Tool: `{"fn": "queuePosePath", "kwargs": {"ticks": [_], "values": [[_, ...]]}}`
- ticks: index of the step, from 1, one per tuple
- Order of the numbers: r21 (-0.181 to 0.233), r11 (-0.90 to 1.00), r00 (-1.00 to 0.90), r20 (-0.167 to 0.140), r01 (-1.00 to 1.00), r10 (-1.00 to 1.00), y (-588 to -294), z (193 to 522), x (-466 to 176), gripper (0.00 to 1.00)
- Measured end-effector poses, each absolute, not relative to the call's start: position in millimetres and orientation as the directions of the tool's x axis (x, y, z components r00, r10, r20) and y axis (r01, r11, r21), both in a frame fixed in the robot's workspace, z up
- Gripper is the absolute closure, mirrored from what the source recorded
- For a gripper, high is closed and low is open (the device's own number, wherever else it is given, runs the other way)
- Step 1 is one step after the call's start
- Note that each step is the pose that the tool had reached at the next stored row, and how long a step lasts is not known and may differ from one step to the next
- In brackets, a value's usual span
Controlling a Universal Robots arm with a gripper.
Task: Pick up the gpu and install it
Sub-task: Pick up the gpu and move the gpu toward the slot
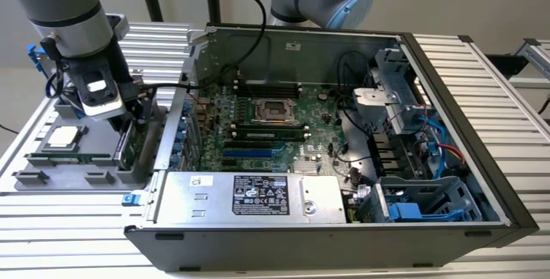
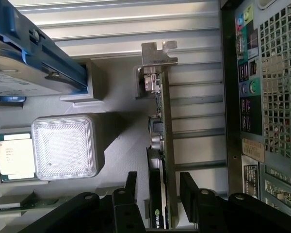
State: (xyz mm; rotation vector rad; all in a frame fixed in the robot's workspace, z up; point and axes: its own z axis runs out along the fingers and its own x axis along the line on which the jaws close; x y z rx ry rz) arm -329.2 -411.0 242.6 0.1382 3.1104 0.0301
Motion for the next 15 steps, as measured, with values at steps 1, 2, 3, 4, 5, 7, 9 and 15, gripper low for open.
{"fn": "queuePosePath", "kwargs": {"ticks": [1, 2, 3, 4, 5, 7, 9, 15], "values": [[0.02, 0.996, -0.996, -0.027, 0.088, 0.089, -411.0, 242.3, -329.2, 0.0], [0.02, 0.996, -0.996, -0.027, 0.088, 0.089, -411.0, 242.0, -329.3, 0.0], [0.02, 0.996, -0.996, -0.027, 0.089, 0.089, -411.0, 241.6, -329.3, 0.0], [0.02, 0.996, -0.996, -0.027, 0.088, 0.089, -411.0, 241.2, -329.3, 0.0], [0.019, 0.996, -0.996, -0.027, 0.088, 0.089, -411.0, 240.9, -329.4, 0.0], [0.019, 0.996, -0.996, -0.027, 0.088, 0.089, -410.9, 240.2, -329.5, 0.0], [0.018, 0.996, -0.996, -0.027, 0.088, 0.089, -410.9, 239.8, -329.5, 0.0], [0.018, 0.996, -0.996, -0.027, 0.088, 0.089, -410.9, 239.7, -329.5, 0.0]]}}
